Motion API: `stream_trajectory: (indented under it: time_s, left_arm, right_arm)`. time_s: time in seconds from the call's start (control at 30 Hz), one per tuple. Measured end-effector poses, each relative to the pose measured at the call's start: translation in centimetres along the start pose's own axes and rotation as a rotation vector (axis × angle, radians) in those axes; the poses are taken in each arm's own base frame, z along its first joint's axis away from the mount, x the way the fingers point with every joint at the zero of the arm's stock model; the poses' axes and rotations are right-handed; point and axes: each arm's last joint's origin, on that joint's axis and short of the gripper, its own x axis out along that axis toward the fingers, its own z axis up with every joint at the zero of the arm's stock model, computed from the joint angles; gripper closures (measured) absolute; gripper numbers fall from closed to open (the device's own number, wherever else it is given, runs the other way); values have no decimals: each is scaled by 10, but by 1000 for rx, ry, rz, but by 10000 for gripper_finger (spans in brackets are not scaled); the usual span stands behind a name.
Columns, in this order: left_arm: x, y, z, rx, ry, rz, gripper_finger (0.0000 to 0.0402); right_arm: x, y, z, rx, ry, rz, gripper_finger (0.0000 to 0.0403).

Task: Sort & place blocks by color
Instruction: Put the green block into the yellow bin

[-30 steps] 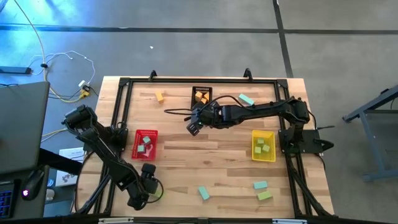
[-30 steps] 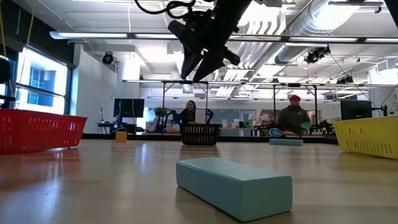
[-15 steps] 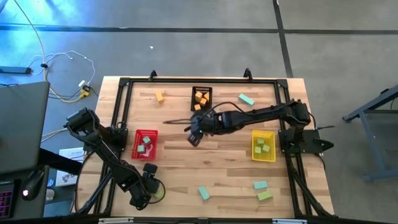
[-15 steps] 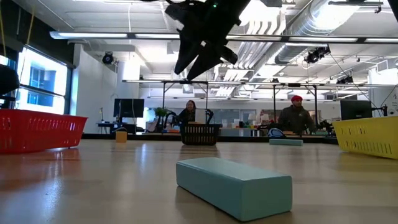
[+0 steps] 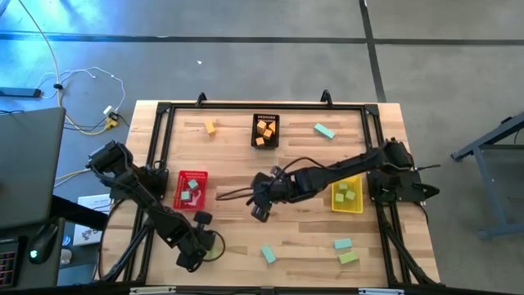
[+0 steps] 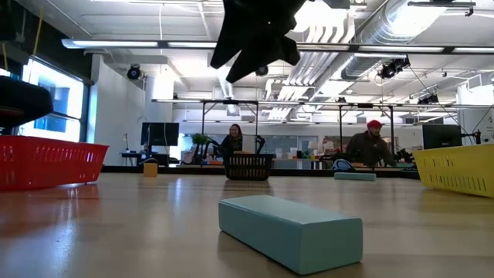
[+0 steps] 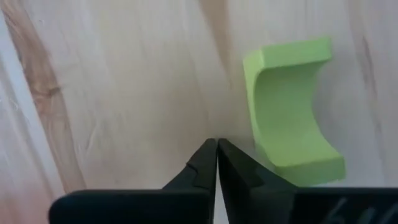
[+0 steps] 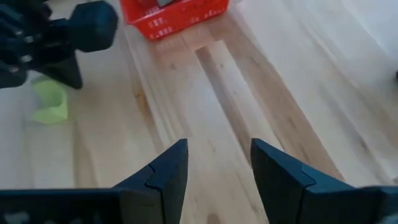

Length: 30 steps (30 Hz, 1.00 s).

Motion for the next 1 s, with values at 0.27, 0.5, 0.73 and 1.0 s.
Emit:
stream_trajectory:
  time_s: [0.27, 0.5, 0.73, 1.0]
  left_arm:
    - [1, 14, 7, -87, 35, -38, 379]
    - [2, 29, 13, -145, 80, -114, 328]
    - [-3, 33, 15, -138, 116, -139, 269]
    - [-20, 29, 29, -112, 136, -123, 250]
  right_arm:
    - [-3, 10, -7, -14, 4, 18, 244]
    - [-3, 9, -6, -14, -5, 3, 244]
    - [-3, 7, -8, -24, 0, -44, 244]
    - [-3, 6, -9, -17, 2, -51, 244]
